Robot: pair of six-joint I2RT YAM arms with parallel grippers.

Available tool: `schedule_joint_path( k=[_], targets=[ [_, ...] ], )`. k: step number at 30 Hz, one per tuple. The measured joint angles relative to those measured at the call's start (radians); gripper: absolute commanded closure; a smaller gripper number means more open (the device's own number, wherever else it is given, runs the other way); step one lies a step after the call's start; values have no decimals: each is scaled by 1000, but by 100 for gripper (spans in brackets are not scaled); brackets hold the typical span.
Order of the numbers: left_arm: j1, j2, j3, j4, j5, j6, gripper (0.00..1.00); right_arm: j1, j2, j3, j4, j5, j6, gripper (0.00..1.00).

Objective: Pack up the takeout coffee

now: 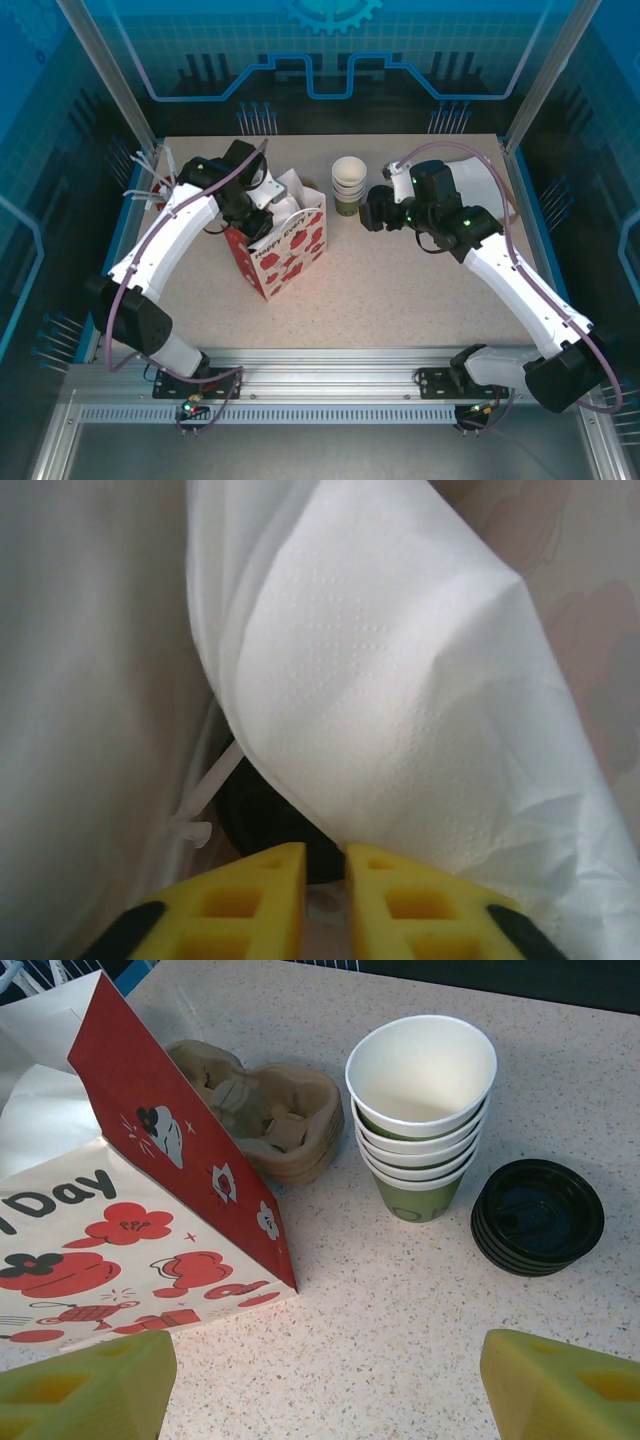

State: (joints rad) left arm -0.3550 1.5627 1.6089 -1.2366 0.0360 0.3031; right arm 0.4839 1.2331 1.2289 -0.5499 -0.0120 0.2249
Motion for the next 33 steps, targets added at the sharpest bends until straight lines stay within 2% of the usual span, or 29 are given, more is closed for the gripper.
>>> schedule_joint_path(
  k=[4, 7, 18, 24, 28, 30, 33],
  targets=[
    [-1, -1, 2, 16, -3, 2, 58, 0, 0, -3, 0, 0, 0, 18],
    [-1, -7, 18, 23, -2, -13, 51, 0, 0, -3, 0, 0, 0, 19],
    [-1, -119, 84, 77, 10, -47, 38, 0, 0, -2, -2, 0, 0, 19],
    [9, -235, 61, 181, 60, -99, 26, 0, 0, 19, -19, 16, -9, 18],
    [98, -393, -79, 340, 87, -191, 20, -14, -2, 34, -20, 56, -21, 15],
    [182, -484, -193, 443, 82, -263, 15, -35, -3, 34, -20, 97, -25, 13],
    [316, -606, -369, 587, 39, -376, 13, -78, -3, 27, -9, 175, -29, 7]
  ],
)
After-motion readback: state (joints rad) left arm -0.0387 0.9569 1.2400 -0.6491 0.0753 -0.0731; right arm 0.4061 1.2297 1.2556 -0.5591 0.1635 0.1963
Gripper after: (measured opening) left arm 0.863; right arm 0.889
